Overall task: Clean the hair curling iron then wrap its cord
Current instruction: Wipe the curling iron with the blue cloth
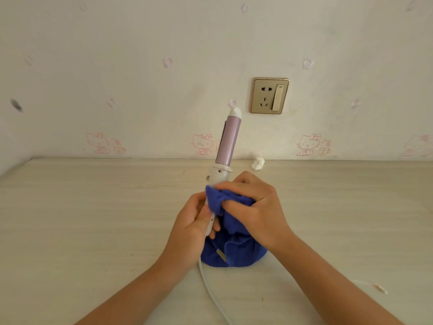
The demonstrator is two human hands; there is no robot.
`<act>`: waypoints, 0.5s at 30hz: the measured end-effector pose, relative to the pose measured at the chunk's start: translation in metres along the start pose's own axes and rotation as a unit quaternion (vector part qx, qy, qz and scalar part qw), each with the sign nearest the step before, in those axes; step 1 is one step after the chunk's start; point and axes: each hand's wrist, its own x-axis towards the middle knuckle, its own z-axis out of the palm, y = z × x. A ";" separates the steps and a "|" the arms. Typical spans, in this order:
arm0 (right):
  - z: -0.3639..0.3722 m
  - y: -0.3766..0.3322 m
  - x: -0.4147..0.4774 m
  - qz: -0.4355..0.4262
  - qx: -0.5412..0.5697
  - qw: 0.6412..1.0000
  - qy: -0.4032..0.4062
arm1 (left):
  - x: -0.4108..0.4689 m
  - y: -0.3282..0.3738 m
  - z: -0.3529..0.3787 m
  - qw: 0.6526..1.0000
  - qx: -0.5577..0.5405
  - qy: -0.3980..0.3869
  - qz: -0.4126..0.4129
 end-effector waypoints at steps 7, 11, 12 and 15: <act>0.008 0.000 -0.003 -0.025 -0.033 0.999 -0.018 | -0.008 0.001 0.000 0.992 -0.115 0.035 -0.045; -0.009 0.000 0.005 -0.031 -0.038 0.990 0.129 | -0.013 0.000 0.009 1.000 -0.012 0.028 -0.002; -0.007 0.000 0.003 -0.025 -0.031 0.991 0.129 | -0.013 0.000 0.009 0.999 0.002 0.032 0.015; 0.009 0.000 -0.006 -0.029 -0.010 0.998 0.062 | -0.011 0.001 0.006 0.995 0.050 0.053 0.066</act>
